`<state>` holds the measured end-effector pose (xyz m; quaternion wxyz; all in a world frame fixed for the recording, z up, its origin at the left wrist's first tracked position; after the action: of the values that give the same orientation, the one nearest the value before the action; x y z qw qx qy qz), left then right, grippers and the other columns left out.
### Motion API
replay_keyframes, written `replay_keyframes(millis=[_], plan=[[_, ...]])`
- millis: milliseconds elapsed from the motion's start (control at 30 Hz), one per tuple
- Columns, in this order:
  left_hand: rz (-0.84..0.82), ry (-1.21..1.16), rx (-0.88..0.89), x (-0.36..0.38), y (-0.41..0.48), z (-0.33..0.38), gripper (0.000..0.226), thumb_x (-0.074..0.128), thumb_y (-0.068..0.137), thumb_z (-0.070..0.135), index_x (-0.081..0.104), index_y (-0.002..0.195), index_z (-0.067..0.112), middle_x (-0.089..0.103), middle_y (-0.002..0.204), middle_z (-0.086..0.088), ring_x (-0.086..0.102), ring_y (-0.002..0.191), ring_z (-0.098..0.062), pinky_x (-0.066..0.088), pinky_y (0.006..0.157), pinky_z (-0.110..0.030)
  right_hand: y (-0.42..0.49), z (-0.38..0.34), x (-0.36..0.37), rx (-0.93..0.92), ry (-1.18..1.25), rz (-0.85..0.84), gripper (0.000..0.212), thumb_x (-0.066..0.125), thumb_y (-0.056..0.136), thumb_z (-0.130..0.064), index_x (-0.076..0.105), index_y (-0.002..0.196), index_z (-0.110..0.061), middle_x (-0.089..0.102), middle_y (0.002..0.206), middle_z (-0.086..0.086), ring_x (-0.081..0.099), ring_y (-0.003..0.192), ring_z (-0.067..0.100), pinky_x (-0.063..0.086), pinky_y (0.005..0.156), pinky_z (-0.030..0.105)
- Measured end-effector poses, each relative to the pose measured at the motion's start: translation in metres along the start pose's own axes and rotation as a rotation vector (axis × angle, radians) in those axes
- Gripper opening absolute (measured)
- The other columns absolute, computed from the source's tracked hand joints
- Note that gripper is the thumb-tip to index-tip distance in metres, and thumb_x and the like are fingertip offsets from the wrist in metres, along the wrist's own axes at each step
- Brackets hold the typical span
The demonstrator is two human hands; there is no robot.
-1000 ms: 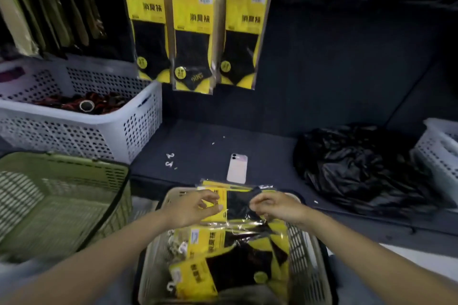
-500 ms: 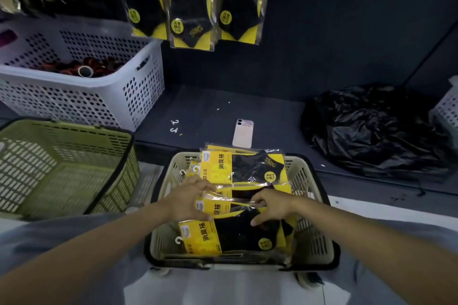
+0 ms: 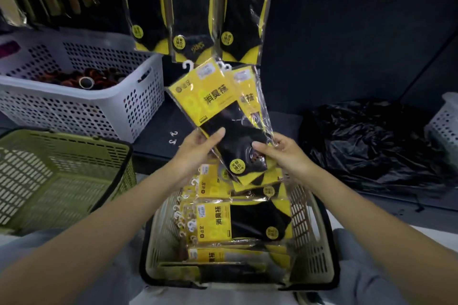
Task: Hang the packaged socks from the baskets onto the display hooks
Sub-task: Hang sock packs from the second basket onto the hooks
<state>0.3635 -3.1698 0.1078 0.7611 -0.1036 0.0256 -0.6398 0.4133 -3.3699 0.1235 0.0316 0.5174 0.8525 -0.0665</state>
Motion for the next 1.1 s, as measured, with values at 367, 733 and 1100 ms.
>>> replay_keyframes(millis=[367,733,1100], plan=[[-0.202,0.509,0.313,0.031,0.014,-0.011,0.054,0.053,0.094,0.009,0.023,0.14,0.007,0.04,0.133,0.002,0.039,0.131,-0.017,0.034,0.105,-0.02,0.019,0.009,0.005,-0.068,-0.21,0.077,0.052,0.074,0.081,-0.016,0.047,0.126,-0.012,0.06,0.115,-0.006,0.058,0.108,0.006,0.047,0.085,0.01],[-0.04,0.292,0.345,0.01,0.018,0.052,0.03,0.074,0.076,0.029,0.061,0.104,0.029,0.072,0.098,0.012,0.066,0.092,0.003,0.05,0.073,-0.009,0.018,-0.034,0.0,-0.164,0.132,0.272,0.025,0.072,0.08,-0.011,0.057,0.099,-0.003,0.075,0.094,0.002,0.071,0.091,0.014,0.057,0.076,0.022],[0.127,0.112,0.477,-0.033,0.032,0.162,0.037,0.052,0.081,0.055,0.066,0.103,0.03,0.069,0.101,0.015,0.063,0.101,-0.004,0.045,0.091,-0.031,0.066,-0.159,0.001,-0.256,0.26,0.272,0.02,0.051,0.097,-0.014,0.064,0.112,-0.015,0.073,0.106,0.002,0.068,0.1,0.016,0.053,0.089,0.031]])
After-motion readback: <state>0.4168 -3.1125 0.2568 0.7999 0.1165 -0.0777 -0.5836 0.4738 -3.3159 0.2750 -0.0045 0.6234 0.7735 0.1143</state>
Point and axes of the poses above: each hand's wrist, its own y-axis towards the middle knuckle, its own x-axis out of the palm, z = x × y, the point moved 4 cm from there along y, towards the middle knuckle
